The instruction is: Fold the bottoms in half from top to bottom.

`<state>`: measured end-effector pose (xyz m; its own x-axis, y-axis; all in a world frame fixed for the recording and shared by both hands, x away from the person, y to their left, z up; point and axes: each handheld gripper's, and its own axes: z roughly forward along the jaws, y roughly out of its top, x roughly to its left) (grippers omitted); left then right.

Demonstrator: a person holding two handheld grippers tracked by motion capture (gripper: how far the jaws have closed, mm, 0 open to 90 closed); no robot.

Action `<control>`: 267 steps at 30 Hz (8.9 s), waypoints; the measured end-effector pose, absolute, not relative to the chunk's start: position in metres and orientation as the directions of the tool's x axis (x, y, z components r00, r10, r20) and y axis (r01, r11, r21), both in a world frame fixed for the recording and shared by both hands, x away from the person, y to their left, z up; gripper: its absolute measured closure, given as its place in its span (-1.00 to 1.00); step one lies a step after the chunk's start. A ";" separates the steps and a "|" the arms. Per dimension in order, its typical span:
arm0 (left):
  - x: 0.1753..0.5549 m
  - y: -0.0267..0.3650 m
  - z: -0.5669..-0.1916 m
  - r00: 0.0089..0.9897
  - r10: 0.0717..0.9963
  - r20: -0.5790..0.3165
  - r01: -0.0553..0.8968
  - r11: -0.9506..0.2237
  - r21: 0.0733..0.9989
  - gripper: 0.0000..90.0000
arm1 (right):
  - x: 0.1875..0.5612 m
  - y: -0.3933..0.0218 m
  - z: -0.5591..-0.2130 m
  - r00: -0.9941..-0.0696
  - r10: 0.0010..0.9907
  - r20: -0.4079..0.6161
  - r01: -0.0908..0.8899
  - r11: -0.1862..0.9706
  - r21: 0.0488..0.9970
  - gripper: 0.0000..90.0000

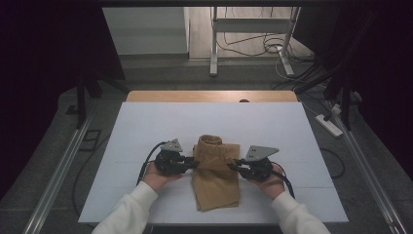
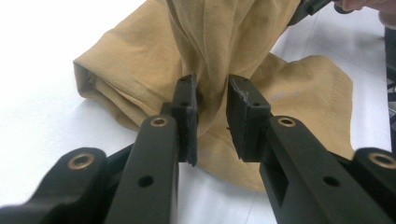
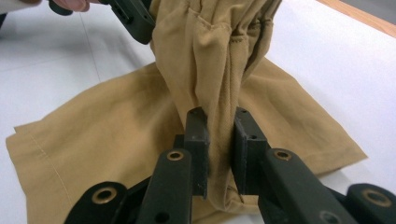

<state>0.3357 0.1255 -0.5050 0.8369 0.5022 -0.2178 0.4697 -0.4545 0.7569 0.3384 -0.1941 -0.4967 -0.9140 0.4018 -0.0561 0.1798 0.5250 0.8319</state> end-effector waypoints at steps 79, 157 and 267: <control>0.361 0.136 -0.501 0.709 0.674 -0.210 0.579 -0.385 0.719 -0.40 | 0.381 -0.211 -0.495 -0.791 0.603 0.107 0.436 0.431 0.790 -0.24; 0.401 0.117 -0.516 0.721 0.634 -0.279 0.610 -0.390 0.690 0.68 | 0.413 -0.174 -0.506 -0.851 0.524 0.036 0.370 0.550 0.748 0.90; 0.306 0.200 -0.511 0.650 0.727 -0.221 0.607 -0.322 0.726 -0.44 | 0.338 -0.291 -0.496 -0.769 0.636 0.063 0.403 0.405 0.821 -0.19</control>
<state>0.3062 0.1997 -0.5111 0.6497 0.7274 -0.2208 0.6073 -0.3220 0.7263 0.3384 -0.2911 -0.4964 -0.7689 0.6363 0.0631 0.4026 0.4052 0.8208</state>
